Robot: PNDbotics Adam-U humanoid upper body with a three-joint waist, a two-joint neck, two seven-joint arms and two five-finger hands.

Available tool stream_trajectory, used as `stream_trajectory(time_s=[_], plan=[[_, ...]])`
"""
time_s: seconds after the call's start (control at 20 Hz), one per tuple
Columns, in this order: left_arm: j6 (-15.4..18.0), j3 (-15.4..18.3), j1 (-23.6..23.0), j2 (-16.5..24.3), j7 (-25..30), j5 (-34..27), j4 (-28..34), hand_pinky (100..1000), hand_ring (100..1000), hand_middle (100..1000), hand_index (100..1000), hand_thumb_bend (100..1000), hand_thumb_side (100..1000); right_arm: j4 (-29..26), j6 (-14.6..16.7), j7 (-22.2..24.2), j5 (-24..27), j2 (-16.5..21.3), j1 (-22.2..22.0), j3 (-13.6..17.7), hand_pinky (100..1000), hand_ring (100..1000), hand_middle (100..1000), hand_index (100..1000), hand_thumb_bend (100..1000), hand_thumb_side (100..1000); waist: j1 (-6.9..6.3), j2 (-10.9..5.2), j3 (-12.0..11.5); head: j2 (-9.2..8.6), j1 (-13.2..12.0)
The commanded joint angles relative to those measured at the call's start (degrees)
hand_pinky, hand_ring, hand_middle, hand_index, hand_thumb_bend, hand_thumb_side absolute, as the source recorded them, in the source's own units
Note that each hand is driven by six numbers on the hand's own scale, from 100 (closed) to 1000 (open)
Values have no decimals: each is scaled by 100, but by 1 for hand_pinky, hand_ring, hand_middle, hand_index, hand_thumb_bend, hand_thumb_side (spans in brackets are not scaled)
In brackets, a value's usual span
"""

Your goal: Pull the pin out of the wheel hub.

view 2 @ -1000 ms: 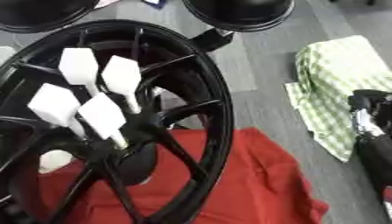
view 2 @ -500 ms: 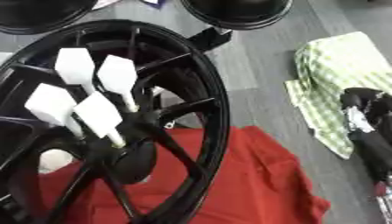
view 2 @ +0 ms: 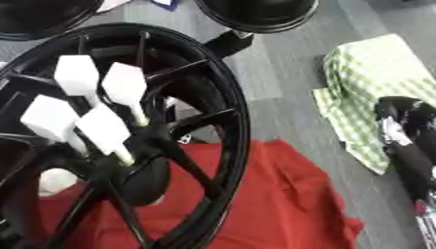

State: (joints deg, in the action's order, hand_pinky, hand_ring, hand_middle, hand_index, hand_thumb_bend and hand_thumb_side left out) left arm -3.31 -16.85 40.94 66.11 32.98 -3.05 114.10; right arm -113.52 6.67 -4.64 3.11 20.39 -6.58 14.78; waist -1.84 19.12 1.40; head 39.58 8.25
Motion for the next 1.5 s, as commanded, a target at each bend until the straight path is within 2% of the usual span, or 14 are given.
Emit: stream_trajectory(time_s=[0.05, 0.3, 0.4, 0.7, 1.0, 1.5], plan=[[-48, -29, 116, 171, 60, -114, 49, 771, 730, 720, 827, 100, 792, -107, -4, 21, -14, 128, 15, 14, 866, 759, 558, 684, 100, 414, -4, -101, 11, -100, -7], [-169, -161, 209, 113, 99, -204, 49, 765, 724, 726, 840, 100, 770, -107, -24, 47, -12, 112, 29, 0, 866, 760, 558, 684, 100, 419, -12, -79, 38, -110, -30], [-203, -216, 243, 87, 109, -224, 49, 762, 717, 727, 846, 108, 733, -107, -32, 53, -13, 102, 33, -2, 866, 760, 558, 684, 100, 420, -14, -69, 48, -117, -45], [-163, -394, 319, 27, 122, -154, 49, 759, 710, 743, 847, 139, 676, -107, -44, 78, -8, 95, 53, -16, 867, 760, 559, 685, 100, 423, -20, -52, 72, -139, -64], [-186, -540, 375, -24, 43, -155, 49, 762, 718, 751, 852, 130, 639, -107, -56, 103, -6, 83, 61, -28, 867, 760, 559, 685, 100, 426, -20, -33, 89, -153, -69], [-143, -635, 467, -111, 11, -364, 49, 776, 747, 768, 845, 178, 642, -107, -88, 142, -5, 49, 88, -44, 868, 761, 560, 685, 100, 434, -30, 10, 108, -161, -68]])
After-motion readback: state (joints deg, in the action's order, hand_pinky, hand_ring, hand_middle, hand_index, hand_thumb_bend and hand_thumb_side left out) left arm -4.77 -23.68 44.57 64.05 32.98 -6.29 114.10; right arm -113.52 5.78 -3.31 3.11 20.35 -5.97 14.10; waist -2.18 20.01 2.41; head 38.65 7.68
